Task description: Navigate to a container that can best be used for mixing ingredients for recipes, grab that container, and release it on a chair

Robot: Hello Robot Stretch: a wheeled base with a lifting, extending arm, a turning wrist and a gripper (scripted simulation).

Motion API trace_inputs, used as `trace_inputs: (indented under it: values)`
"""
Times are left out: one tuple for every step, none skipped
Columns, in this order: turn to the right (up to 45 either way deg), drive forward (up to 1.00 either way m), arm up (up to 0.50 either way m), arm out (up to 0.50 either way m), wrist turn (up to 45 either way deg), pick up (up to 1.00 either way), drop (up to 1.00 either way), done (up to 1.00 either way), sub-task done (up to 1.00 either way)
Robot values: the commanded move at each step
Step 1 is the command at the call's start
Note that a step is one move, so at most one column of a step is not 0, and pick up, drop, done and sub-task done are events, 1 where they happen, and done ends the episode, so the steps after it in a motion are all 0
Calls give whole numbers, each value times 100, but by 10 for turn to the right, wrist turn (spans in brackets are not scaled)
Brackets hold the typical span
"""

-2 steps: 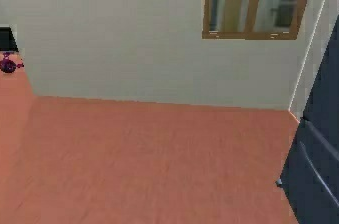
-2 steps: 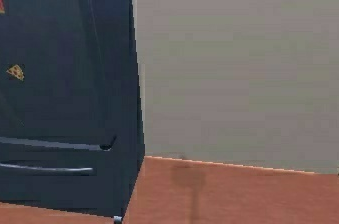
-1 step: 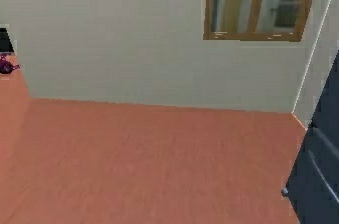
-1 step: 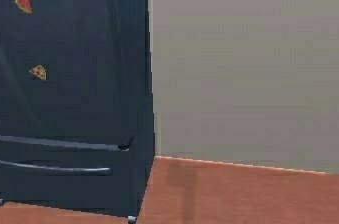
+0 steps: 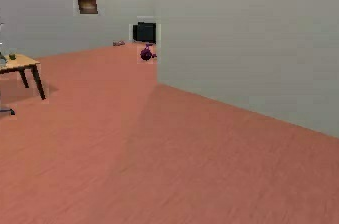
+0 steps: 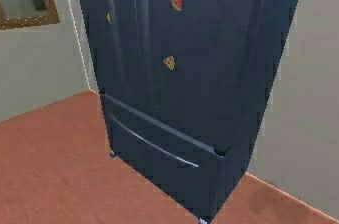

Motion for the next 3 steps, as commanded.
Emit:
trace_inputs:
  values:
    - [0,45,0,0,0,0,0,0,0]
    - [-240,0,0,0,0,0,0,0,0]
    - [0,100,0,0,0,0,0,0,0]
